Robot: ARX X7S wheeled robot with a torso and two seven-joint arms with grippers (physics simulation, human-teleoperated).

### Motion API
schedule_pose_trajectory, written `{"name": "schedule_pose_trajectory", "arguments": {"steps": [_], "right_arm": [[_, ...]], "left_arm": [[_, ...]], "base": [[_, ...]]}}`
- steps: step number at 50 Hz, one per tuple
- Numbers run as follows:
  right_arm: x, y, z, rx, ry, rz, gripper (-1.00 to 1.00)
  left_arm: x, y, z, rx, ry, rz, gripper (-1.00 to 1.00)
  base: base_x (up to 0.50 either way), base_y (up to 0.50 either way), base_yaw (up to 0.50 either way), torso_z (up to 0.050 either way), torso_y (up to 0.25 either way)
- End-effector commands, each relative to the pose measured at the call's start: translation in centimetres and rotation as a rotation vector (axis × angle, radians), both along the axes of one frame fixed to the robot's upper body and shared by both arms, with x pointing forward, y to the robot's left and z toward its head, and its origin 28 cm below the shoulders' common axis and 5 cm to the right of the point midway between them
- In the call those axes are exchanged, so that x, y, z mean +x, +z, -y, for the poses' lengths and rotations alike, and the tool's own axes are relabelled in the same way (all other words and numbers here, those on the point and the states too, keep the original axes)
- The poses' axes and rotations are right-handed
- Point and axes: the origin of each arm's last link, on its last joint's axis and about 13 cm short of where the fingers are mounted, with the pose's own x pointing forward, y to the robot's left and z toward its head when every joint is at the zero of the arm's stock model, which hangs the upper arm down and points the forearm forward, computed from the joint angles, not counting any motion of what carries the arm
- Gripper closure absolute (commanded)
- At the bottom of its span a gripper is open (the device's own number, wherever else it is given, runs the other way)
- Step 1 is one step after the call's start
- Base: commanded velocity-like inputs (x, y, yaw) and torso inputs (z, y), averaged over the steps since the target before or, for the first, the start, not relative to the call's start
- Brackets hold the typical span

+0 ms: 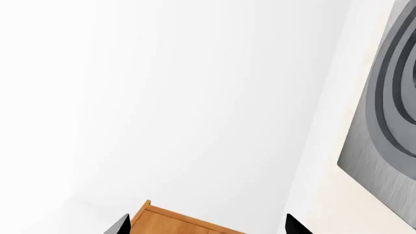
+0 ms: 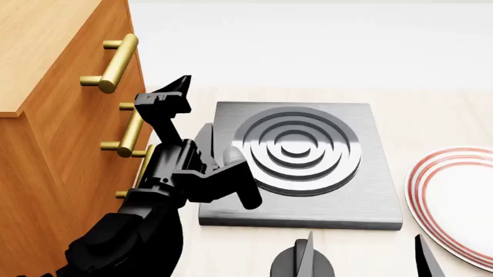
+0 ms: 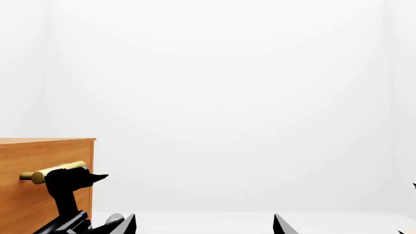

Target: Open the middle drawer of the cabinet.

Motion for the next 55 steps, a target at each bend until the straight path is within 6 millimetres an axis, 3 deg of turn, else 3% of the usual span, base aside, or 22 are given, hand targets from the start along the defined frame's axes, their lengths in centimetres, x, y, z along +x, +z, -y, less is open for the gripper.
{"name": "schedule_pose_trajectory", "arguments": {"steps": [1,16,55], "right_arm": [[0.0,0.0,0.0,0.002,0.002,-0.001,-1.00],[0.0,-0.1,0.0,0.000,0.006,-0.003,-1.00],[0.2,-0.2,-0.2,-0.004,0.015,-0.011,-1.00]], "left_arm": [[0.5,-1.5,-1.7,0.083,0.079,0.018,-1.00],[0.2,-3.1,-2.8,0.123,0.124,0.010,-1.00],[-0.6,-5.8,-3.2,0.090,0.079,-0.043,-1.00]], "base": [[0.00,0.00,0.00,0.000,0.000],[0.00,0.00,0.00,0.000,0.000],[0.00,0.00,0.00,0.000,0.000]]}}
